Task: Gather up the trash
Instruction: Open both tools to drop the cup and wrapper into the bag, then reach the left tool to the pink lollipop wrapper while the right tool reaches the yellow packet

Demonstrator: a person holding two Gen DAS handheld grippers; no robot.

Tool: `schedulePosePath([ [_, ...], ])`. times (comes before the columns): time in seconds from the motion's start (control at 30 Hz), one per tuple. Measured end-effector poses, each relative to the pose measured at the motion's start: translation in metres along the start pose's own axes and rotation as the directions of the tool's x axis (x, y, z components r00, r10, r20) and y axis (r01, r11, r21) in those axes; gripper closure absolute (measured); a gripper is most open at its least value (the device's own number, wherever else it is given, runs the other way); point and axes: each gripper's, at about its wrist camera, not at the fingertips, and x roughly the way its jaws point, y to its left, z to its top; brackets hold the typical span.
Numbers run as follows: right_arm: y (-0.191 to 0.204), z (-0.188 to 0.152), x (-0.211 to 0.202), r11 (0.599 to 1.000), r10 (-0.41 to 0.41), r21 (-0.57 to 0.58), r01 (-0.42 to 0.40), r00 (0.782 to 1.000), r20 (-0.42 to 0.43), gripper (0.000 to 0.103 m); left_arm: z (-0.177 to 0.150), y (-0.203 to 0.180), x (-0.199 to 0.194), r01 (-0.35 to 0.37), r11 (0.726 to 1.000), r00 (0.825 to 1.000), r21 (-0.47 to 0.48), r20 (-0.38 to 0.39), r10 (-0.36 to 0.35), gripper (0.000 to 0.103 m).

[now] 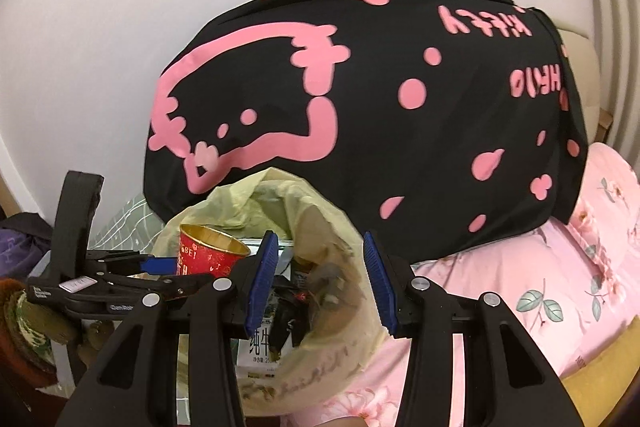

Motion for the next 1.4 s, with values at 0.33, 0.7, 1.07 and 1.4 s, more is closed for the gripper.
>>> schedulePosePath([
  [0.33, -0.009, 0.005, -0.003, 1.0, 0.007, 0.023, -0.007, 1.0, 0.011, 0.061, -0.006, -0.009, -0.006, 0.01, 1.0, 1.0, 0.015, 0.021, -0.01, 0.046],
  [0.7, 0.05, 0.019, 0.027, 0.994, 0.089, -0.062, -0.09, 0.996, -0.008, 0.061, -0.026, 0.041, -0.077, 0.104, 0.991, 0.984, -0.089, 0.154, -0.09, 0.034],
  [1.07, 0.148, 0.023, 0.058, 0.95, 0.246, -0.183, -0.253, 0.967, -0.06, 0.054, -0.102, 0.167, -0.128, -0.131, 0.933, 0.964, -0.334, 0.176, 0.198, 0.035],
  [1.4, 0.262, -0.027, 0.113, 0.812, 0.417, -0.277, -0.514, 0.842, -0.342, 0.048, -0.208, 0.274, -0.16, -0.213, 0.726, 0.947, -0.653, 0.045, 0.319, 0.035],
])
